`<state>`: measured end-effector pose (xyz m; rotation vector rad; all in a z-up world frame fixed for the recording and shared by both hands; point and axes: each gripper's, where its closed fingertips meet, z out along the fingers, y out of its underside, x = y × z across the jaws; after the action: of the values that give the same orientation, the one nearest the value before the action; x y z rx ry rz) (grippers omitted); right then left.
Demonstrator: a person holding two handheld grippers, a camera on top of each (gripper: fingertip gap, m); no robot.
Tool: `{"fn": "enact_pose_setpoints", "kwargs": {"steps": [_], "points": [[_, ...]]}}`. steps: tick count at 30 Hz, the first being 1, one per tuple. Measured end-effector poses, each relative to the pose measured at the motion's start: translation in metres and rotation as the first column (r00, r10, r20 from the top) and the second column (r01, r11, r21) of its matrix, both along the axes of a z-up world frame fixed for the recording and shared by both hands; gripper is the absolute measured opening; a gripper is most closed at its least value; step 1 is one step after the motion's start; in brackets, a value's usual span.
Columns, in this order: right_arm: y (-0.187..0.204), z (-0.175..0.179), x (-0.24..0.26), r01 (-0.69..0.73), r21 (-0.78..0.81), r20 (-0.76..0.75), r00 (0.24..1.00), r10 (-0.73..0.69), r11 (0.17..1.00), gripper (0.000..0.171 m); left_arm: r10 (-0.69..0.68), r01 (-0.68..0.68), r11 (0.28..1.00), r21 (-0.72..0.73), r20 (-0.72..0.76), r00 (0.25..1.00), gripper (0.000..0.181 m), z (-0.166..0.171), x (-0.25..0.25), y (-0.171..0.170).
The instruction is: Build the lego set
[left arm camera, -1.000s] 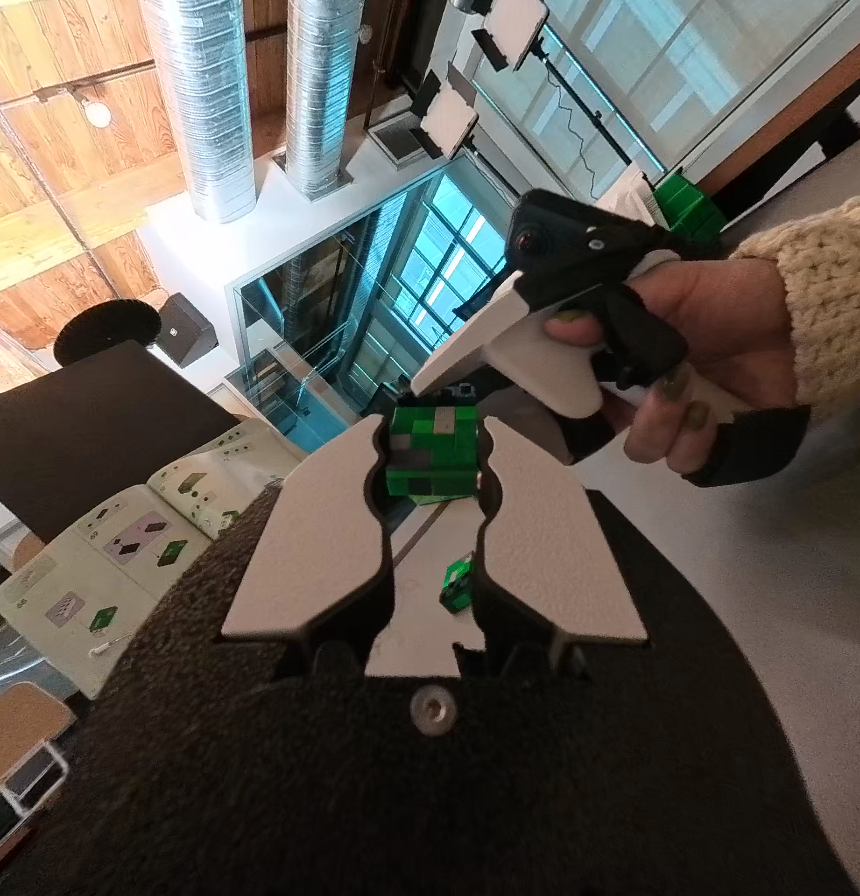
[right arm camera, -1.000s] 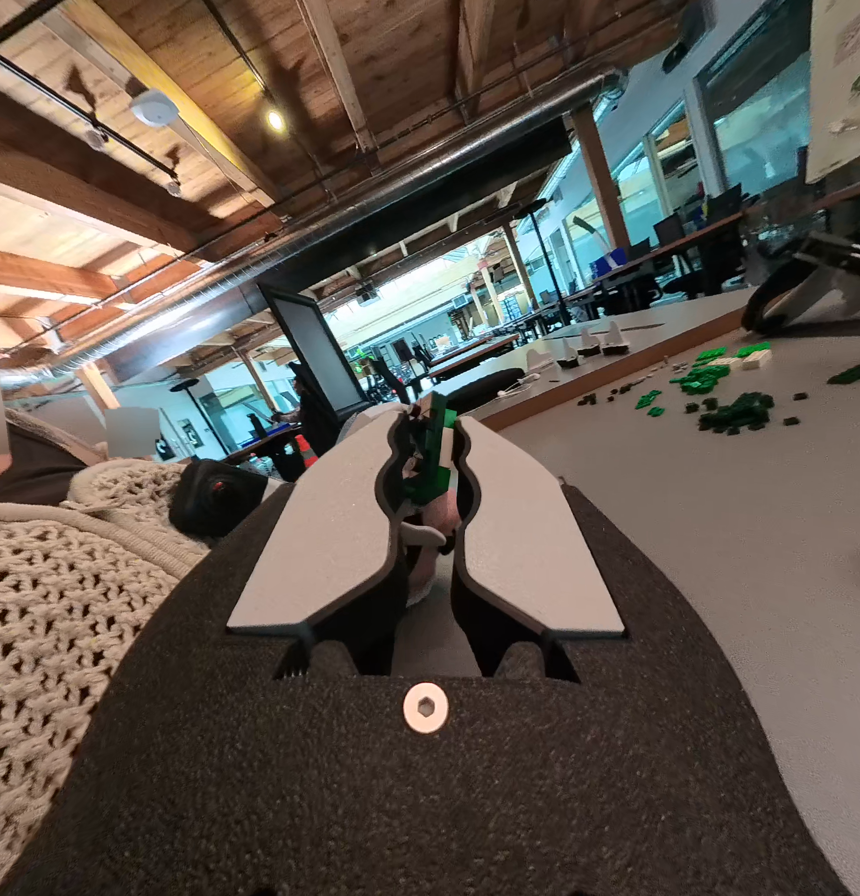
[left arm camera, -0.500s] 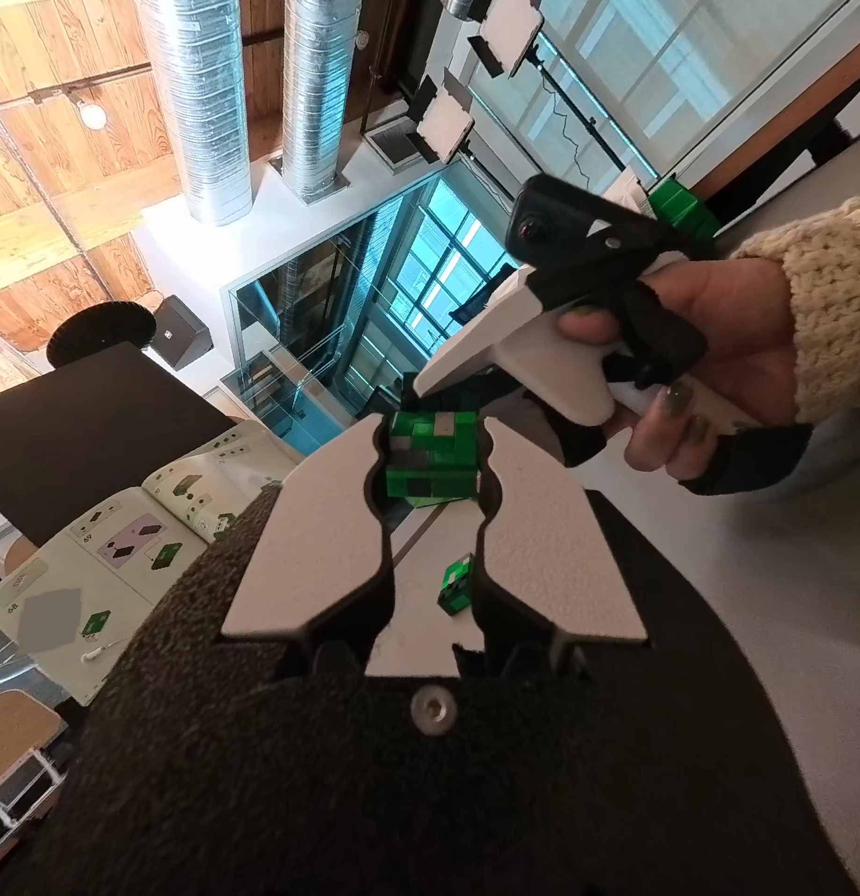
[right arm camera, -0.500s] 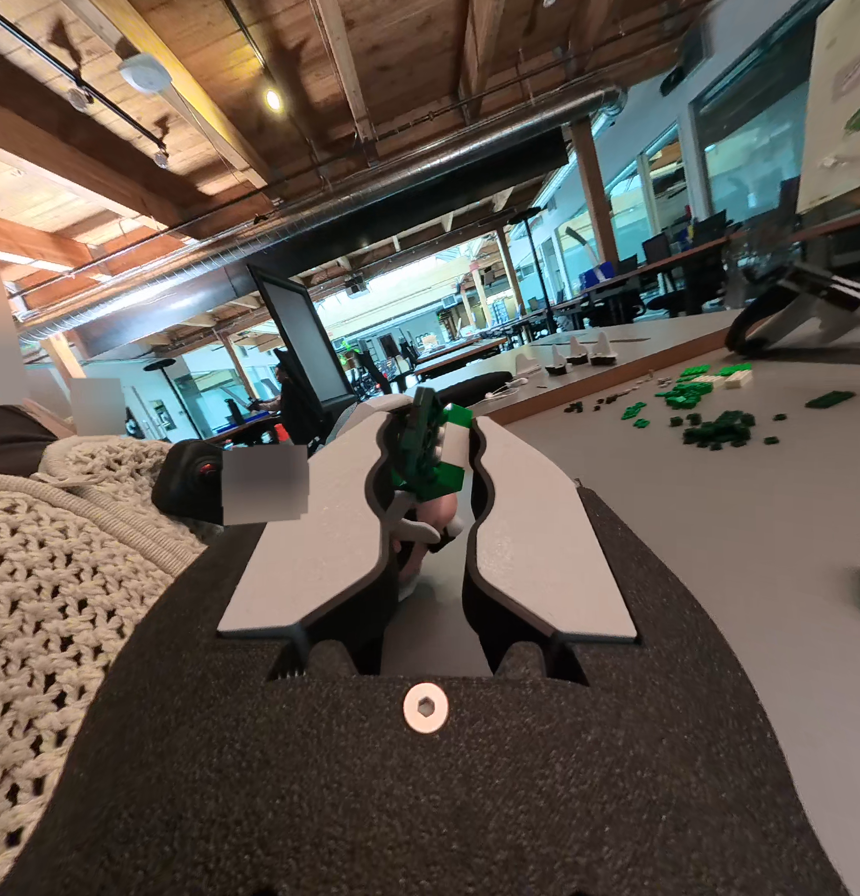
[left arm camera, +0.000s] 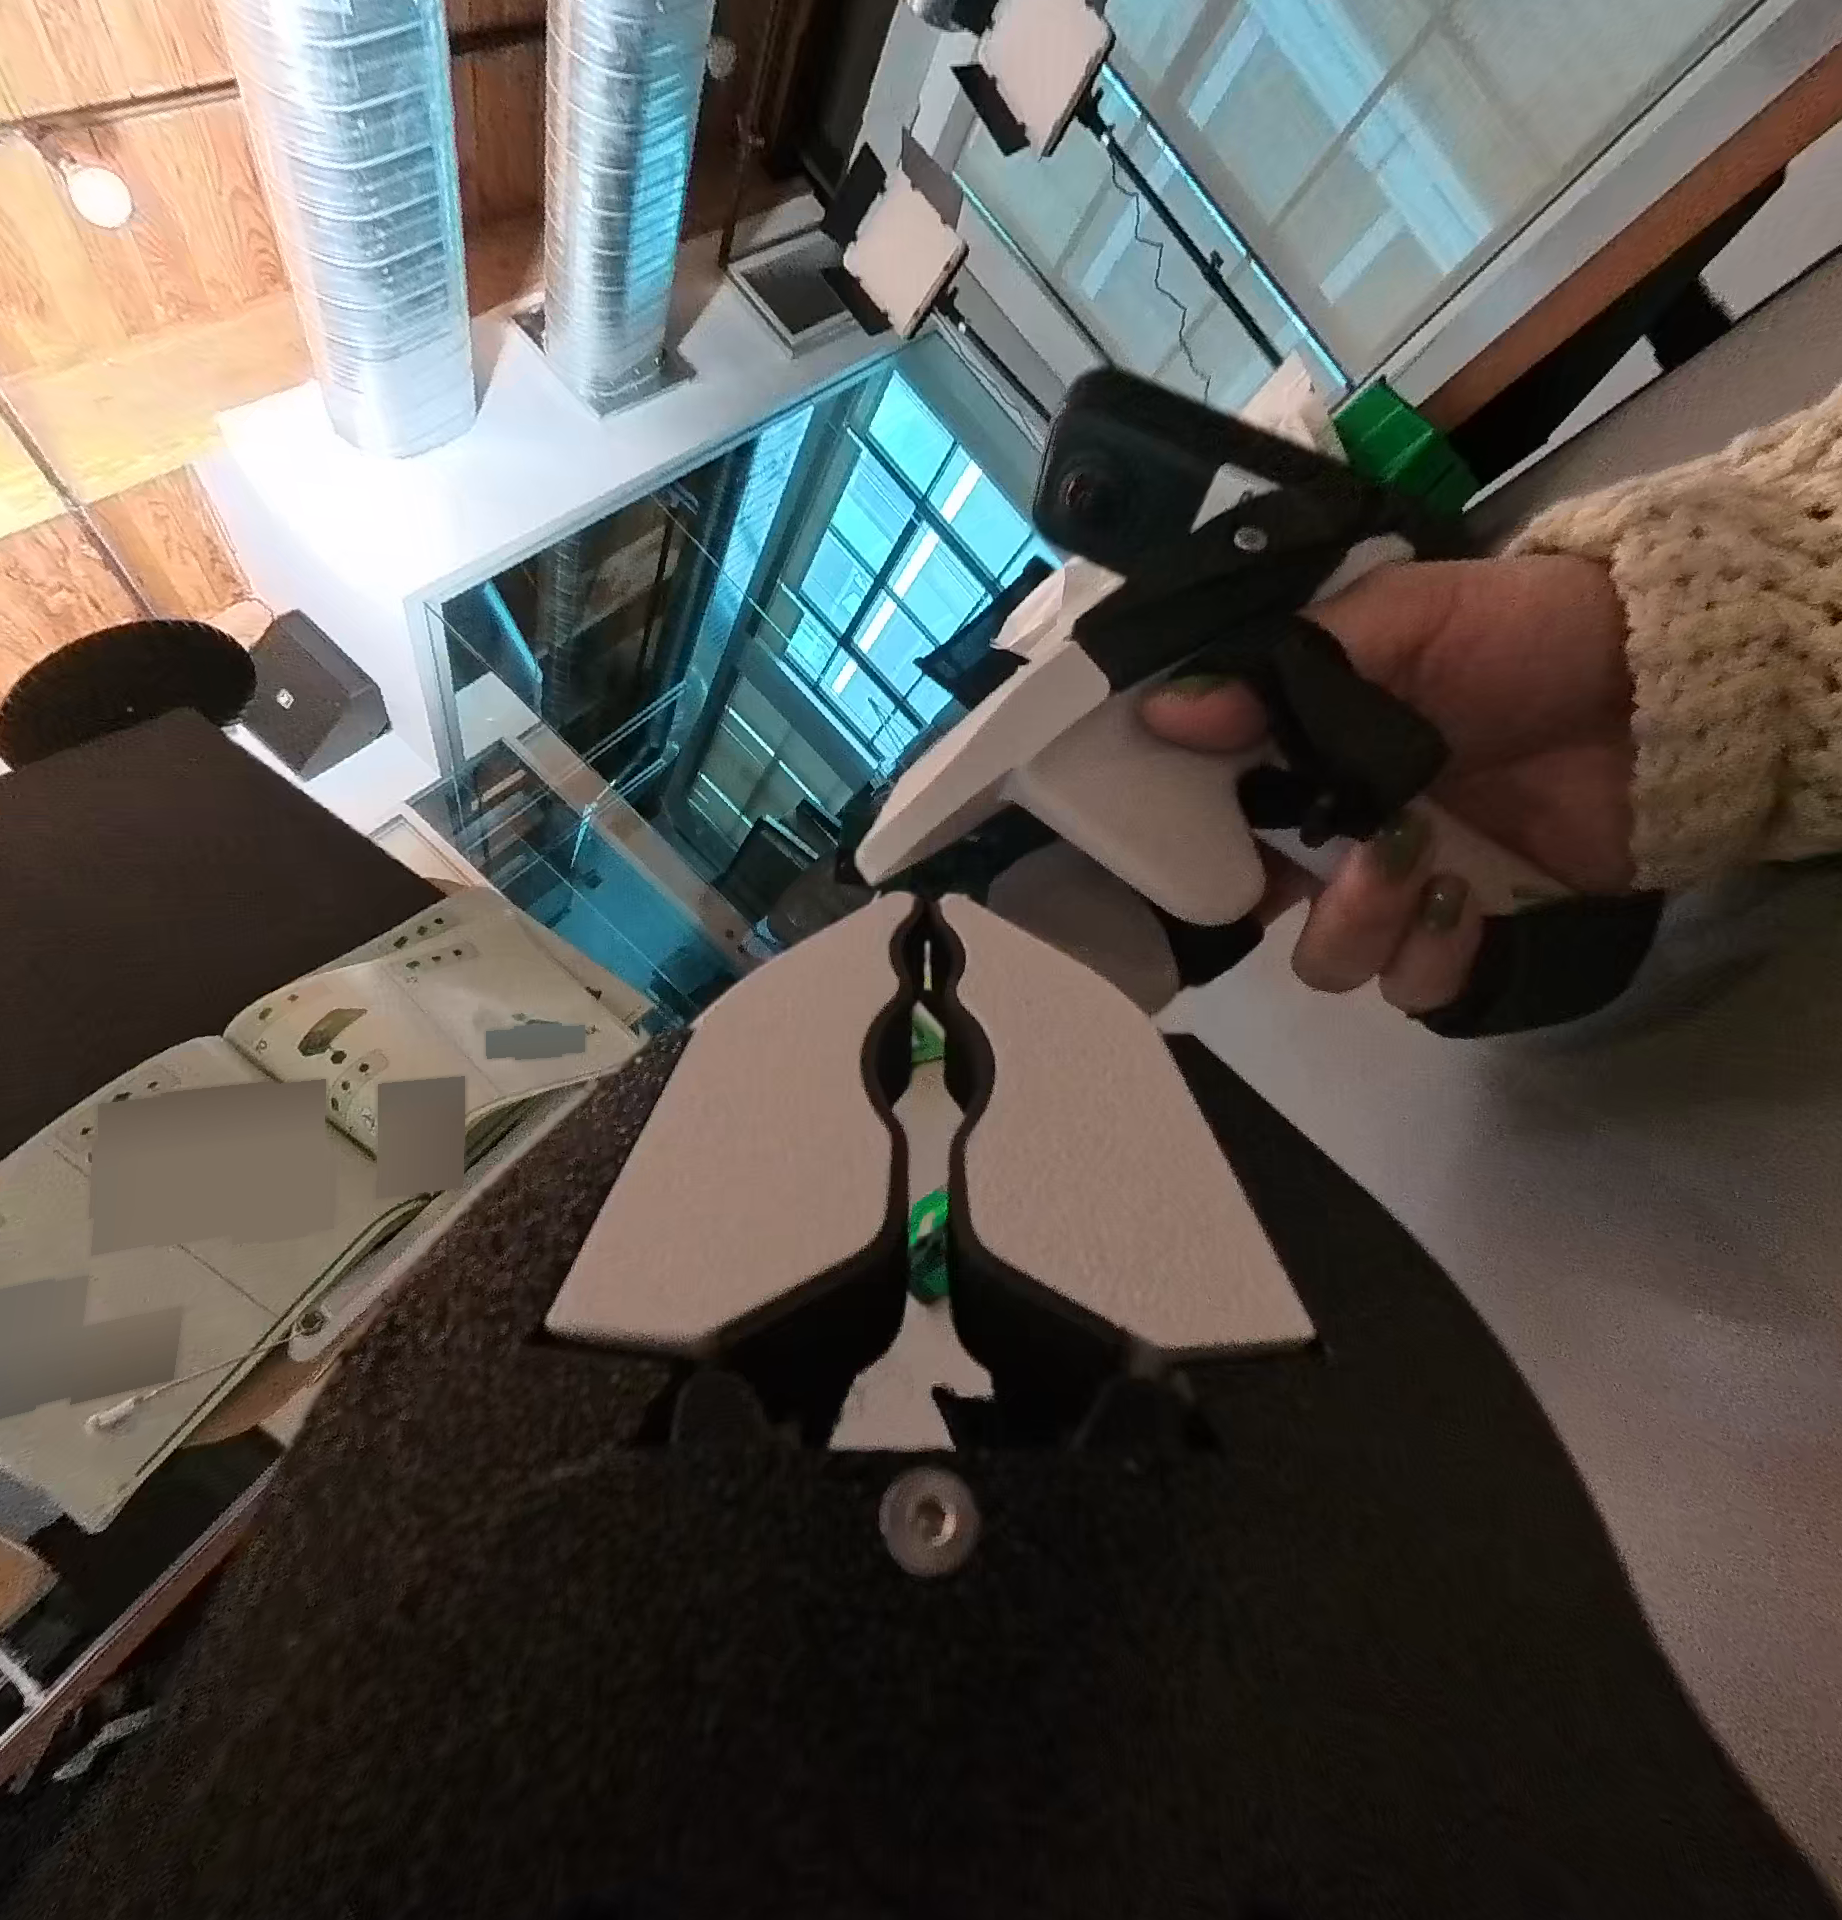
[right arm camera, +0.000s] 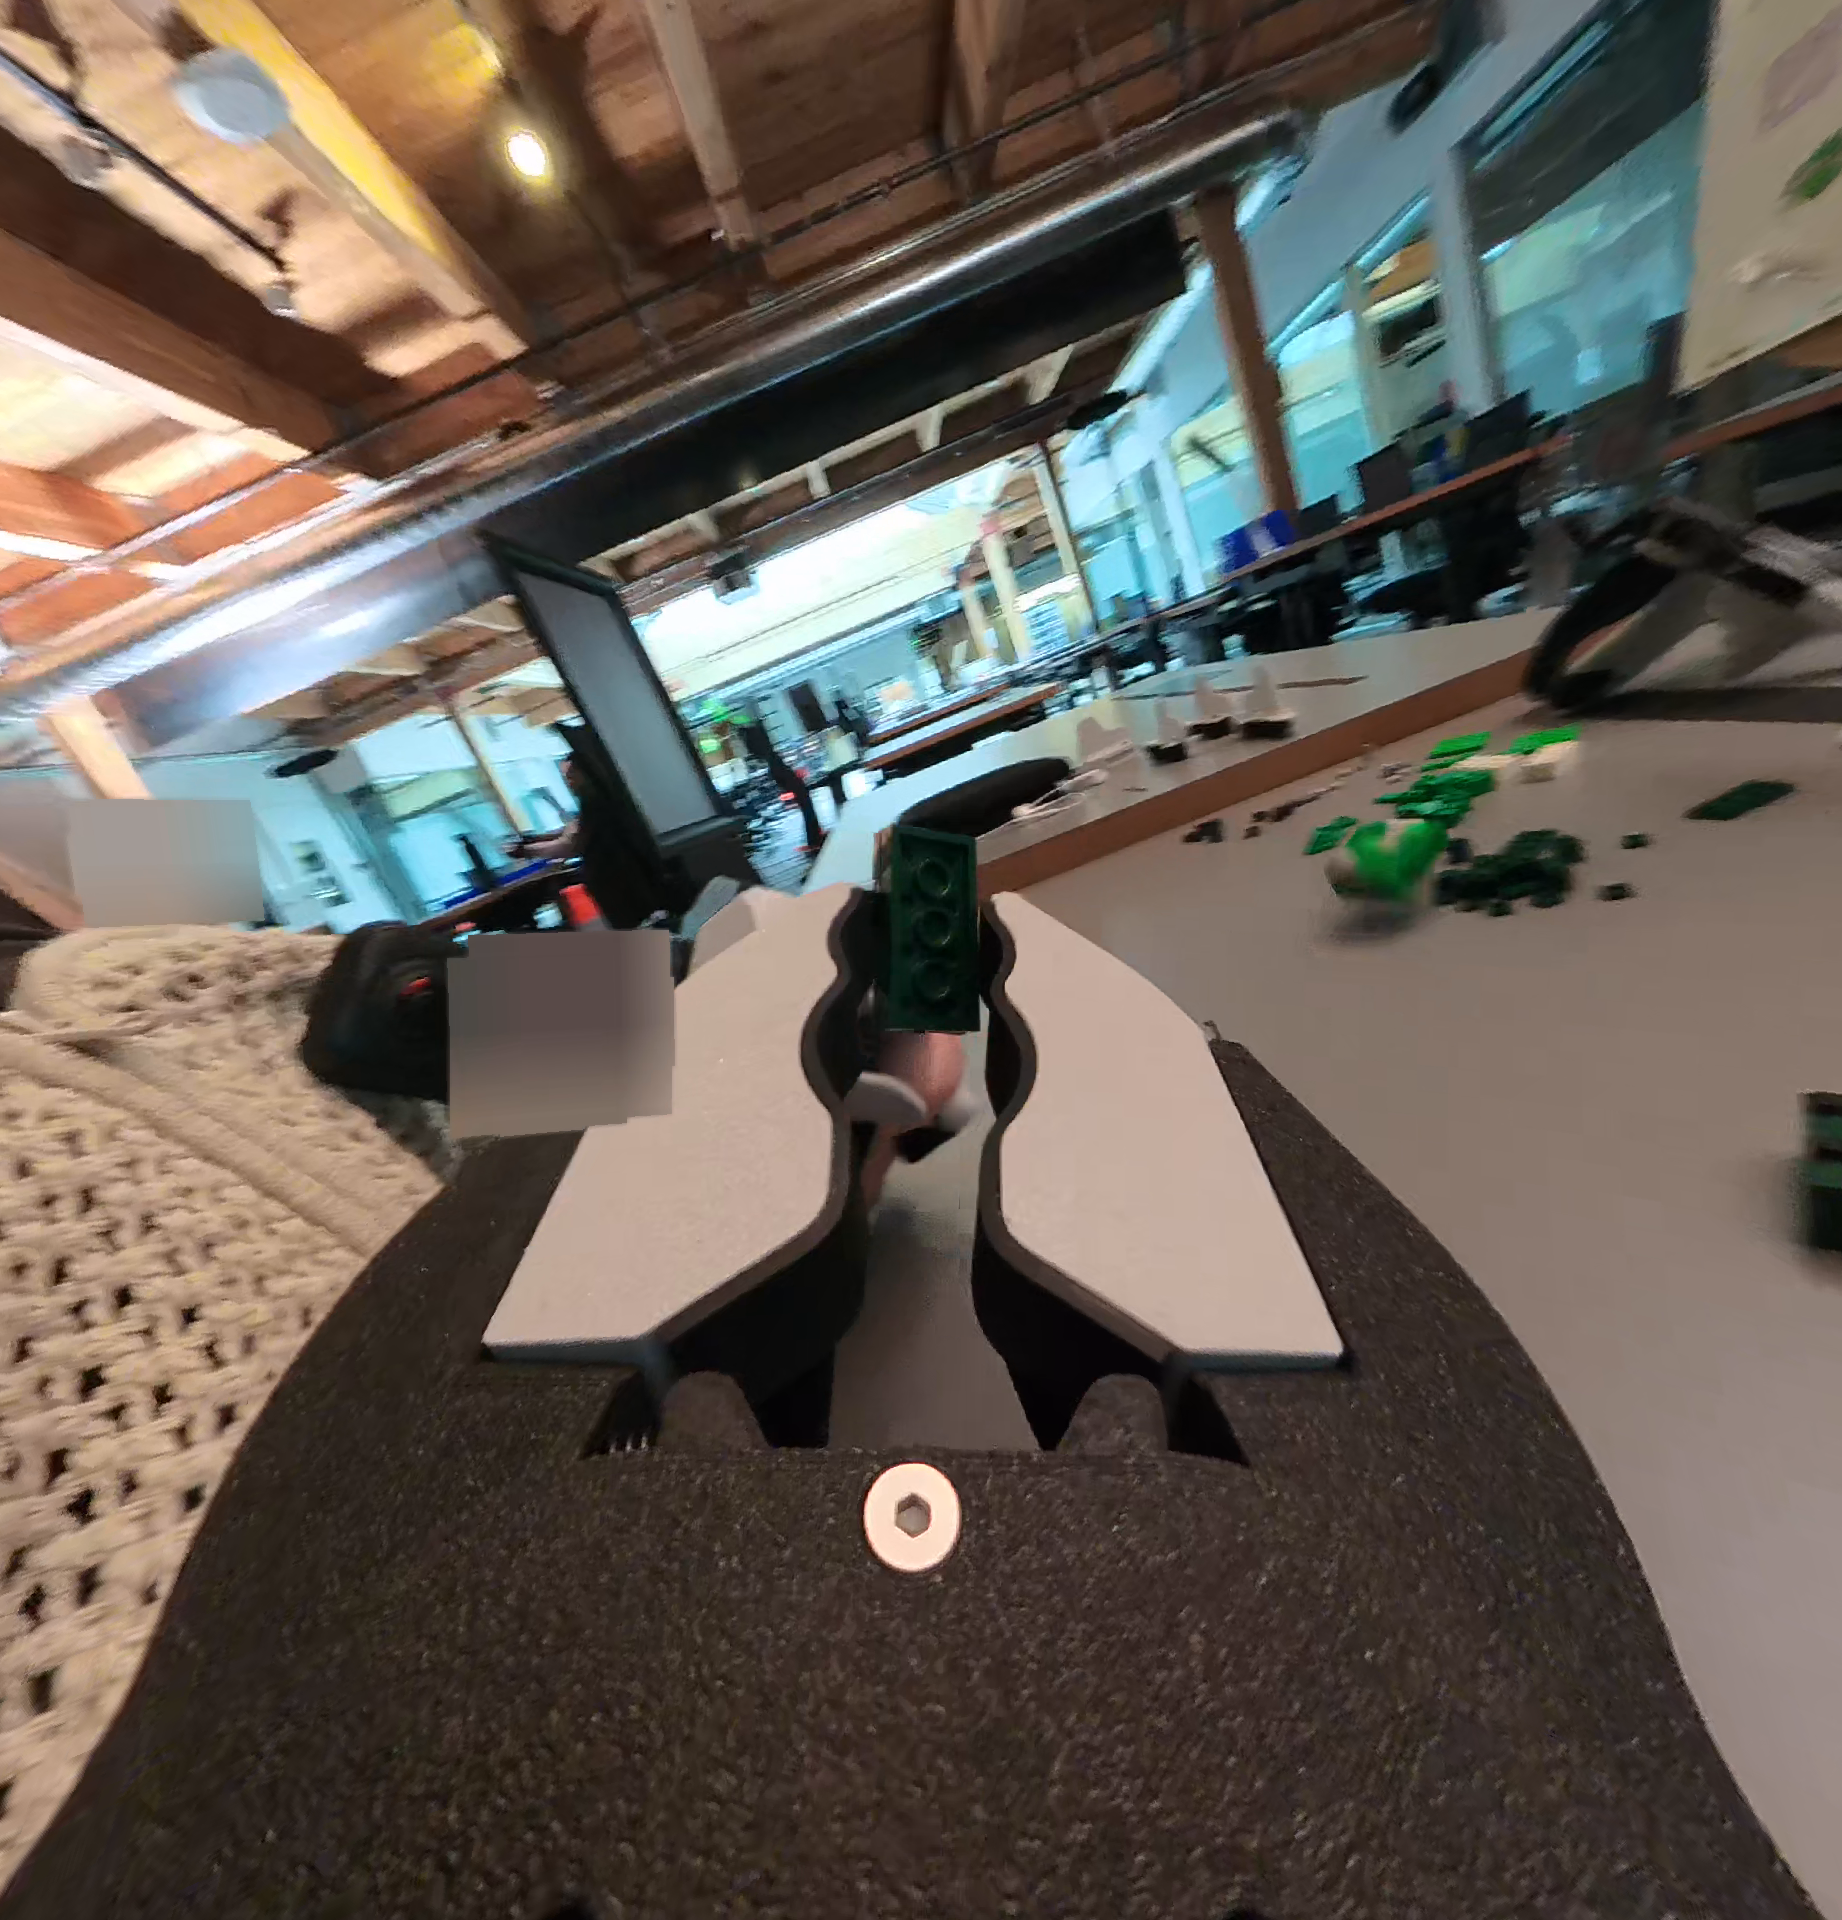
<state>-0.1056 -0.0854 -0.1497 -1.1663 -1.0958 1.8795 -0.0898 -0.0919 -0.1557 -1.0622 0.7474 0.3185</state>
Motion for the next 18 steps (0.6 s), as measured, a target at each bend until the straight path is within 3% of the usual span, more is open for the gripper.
{"fn": "enact_pose_setpoints", "kwargs": {"steps": [6,18], "points": [[0.024,-0.005,0.000,0.174,0.043,0.018,0.984,-0.175,0.984,0.018,0.021,-0.021,0.998,-0.053,0.006,1.000,0.026,-0.008,-0.001,0.008],[0.027,-0.014,-0.003,0.204,0.060,0.056,0.977,-0.207,0.977,0.018,0.039,-0.029,0.998,-0.063,0.148,0.988,0.029,0.001,-0.021,0.008]]}}
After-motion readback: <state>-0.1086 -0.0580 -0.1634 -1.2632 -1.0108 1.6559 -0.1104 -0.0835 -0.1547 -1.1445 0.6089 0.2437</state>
